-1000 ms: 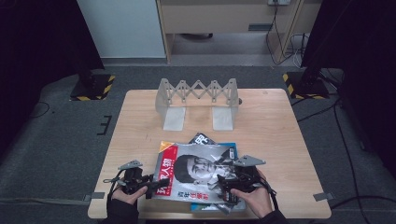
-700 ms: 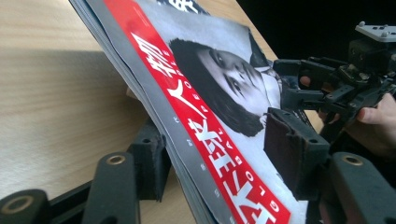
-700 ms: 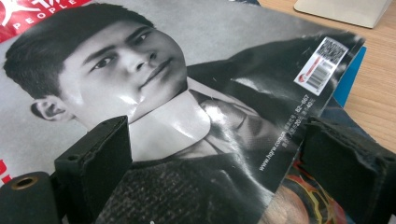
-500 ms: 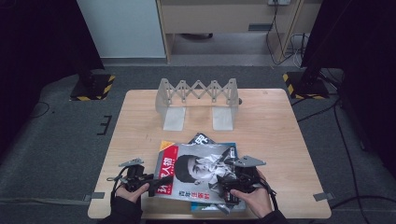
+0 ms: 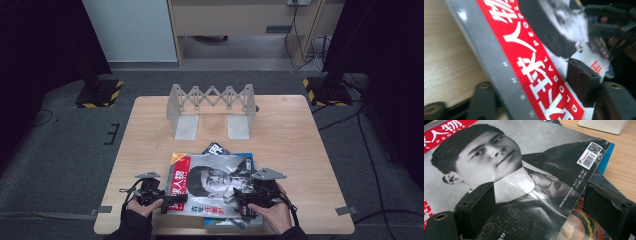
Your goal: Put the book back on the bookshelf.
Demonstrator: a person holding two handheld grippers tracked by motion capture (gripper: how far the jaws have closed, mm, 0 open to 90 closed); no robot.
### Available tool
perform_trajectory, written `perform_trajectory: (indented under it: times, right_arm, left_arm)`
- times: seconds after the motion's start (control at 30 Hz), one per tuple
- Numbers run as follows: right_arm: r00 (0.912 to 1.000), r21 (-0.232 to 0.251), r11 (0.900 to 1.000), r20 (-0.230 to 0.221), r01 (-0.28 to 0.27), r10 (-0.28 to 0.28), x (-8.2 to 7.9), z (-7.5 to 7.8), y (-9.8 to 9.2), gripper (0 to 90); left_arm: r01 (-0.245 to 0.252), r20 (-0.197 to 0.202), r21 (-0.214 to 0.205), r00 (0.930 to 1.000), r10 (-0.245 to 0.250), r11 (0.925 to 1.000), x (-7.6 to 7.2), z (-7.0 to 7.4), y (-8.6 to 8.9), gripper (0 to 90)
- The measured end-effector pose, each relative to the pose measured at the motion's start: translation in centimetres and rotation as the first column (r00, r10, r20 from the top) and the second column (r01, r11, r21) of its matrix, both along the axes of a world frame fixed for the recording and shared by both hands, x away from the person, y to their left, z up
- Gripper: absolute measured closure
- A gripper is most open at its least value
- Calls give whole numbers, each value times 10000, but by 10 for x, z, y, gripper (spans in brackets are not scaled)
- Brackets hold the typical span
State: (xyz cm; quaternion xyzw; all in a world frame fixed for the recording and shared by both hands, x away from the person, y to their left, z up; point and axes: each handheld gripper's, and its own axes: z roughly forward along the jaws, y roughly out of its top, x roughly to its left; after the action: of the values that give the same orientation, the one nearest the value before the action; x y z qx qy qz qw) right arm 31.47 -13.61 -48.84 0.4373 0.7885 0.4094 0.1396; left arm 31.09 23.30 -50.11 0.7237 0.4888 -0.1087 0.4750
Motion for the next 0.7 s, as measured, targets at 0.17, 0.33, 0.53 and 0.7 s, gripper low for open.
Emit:
perform_trajectory:
  times: [0.17,0.33,0.53,0.7]
  right_arm:
    - [10000,202,9998,-66,-58,59,0,0,1,102]
    - [9999,285,9996,-134,-37,41,0,0,0,102]
    - [9997,443,9990,-253,-58,70,2,1,-2,103]
    - [9993,570,9983,-365,-83,104,4,2,-4,114]
  left_arm:
    - [26,465,-752,9989,9,9972,-3,8,2,522]
    - [3,355,-514,9994,15,9987,-2,11,-2,595]
    - [-300,55,-431,9995,303,9986,0,14,-2,721]
    - [-413,81,-404,9991,417,9983,1,20,-3,772]
